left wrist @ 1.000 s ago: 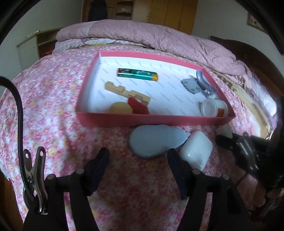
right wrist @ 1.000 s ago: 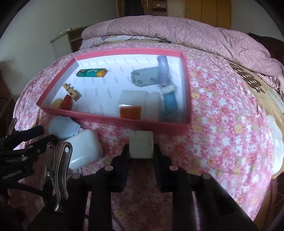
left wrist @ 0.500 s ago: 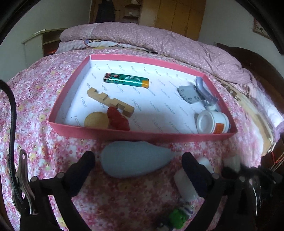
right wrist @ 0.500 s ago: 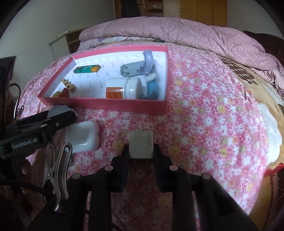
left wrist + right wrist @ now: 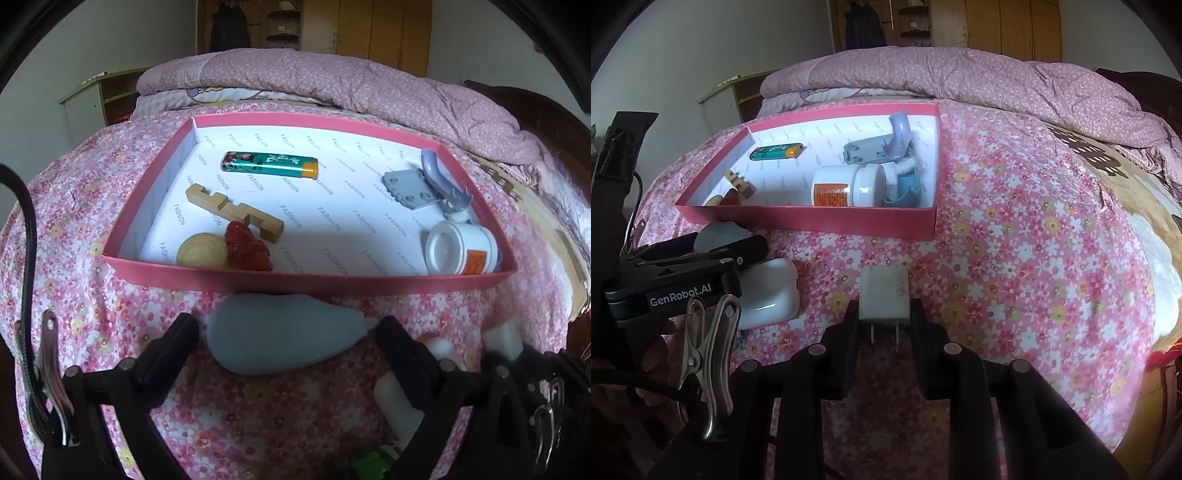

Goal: Organize rigid objects
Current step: 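Grasp the light blue oval with left tool while right tool grasps the white plug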

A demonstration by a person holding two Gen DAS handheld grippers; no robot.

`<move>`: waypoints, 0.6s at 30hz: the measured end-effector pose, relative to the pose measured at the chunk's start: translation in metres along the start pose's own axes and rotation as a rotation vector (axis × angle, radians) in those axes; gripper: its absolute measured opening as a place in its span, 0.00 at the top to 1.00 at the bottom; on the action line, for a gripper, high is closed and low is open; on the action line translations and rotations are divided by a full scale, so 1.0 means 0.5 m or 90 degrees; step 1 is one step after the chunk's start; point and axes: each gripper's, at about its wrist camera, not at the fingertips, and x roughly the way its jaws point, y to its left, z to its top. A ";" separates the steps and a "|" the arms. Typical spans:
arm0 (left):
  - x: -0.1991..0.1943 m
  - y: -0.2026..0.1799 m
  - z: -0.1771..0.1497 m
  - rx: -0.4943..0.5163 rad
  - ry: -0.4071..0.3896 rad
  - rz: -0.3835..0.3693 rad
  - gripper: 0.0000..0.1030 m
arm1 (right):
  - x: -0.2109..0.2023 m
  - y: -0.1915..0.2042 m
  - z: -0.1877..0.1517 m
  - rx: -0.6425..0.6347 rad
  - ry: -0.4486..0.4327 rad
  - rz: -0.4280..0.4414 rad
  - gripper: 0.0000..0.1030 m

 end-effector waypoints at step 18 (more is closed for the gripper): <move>-0.064 0.070 -0.025 0.014 -0.016 -0.060 0.12 | -0.001 0.011 -0.001 -0.009 -0.006 -0.015 0.75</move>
